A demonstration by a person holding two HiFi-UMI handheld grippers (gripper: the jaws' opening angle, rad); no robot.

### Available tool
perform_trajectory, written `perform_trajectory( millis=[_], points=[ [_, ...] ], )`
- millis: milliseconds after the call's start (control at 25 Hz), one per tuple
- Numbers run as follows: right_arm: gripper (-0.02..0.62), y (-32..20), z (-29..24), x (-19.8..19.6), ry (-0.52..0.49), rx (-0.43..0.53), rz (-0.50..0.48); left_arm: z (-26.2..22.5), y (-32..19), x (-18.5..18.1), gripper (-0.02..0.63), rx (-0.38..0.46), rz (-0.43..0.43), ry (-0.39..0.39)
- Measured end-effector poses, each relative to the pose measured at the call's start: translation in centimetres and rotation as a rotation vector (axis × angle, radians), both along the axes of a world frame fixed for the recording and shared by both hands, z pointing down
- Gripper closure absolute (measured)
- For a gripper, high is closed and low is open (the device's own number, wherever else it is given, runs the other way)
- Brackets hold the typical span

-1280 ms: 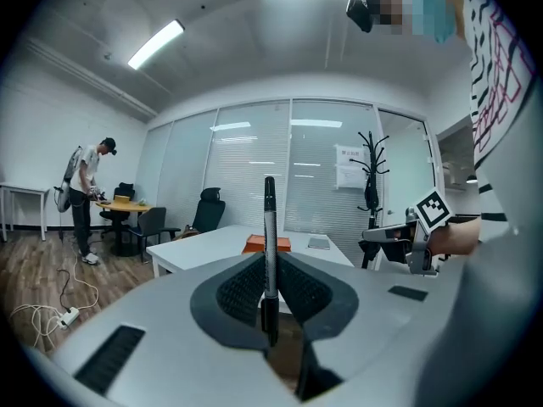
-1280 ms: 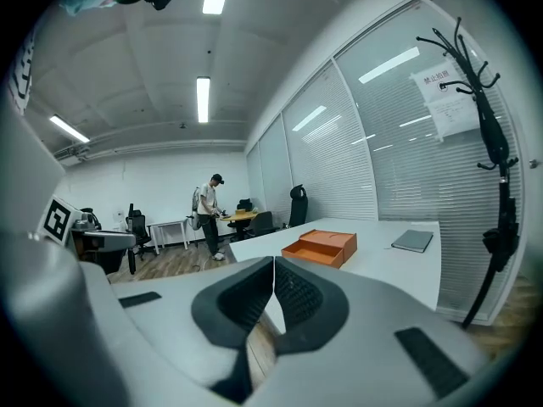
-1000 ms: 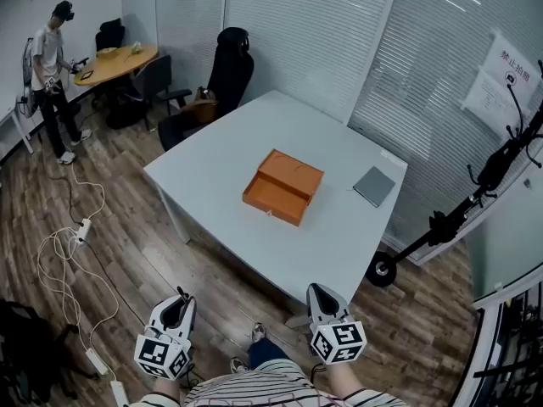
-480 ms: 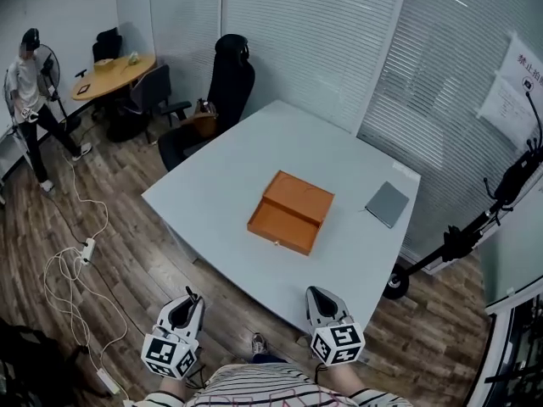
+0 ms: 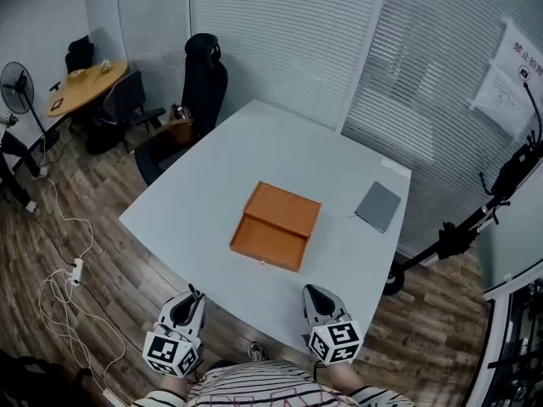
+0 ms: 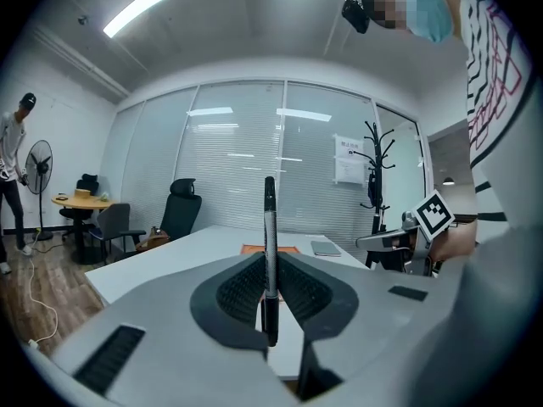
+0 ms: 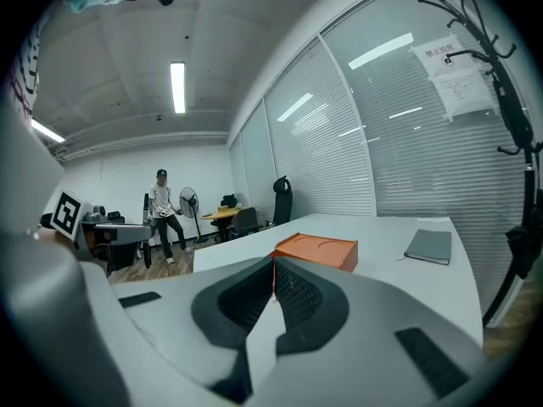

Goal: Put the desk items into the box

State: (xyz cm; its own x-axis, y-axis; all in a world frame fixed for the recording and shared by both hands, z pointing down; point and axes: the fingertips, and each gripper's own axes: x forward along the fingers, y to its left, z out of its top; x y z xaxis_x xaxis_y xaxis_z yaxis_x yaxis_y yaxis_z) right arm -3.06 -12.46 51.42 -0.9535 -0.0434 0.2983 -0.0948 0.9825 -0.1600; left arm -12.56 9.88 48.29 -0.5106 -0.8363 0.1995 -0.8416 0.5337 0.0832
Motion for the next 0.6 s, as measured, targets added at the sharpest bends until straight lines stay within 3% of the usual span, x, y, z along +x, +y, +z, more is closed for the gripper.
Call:
perform_trajectory(
  millis=[320,600],
  points=[
    [0.569,-1.6,0.3,-2.3,0.014,0.004,0.085,1.0,-3.1,-3.9,0.546,0.003,0.104,0.028],
    [0.569,-1.5,0.2,-4.5,0.016,-0.007,0.267,0.8,-5.6,-9.2,0.546,-0.008,0.297,0.026]
  ],
)
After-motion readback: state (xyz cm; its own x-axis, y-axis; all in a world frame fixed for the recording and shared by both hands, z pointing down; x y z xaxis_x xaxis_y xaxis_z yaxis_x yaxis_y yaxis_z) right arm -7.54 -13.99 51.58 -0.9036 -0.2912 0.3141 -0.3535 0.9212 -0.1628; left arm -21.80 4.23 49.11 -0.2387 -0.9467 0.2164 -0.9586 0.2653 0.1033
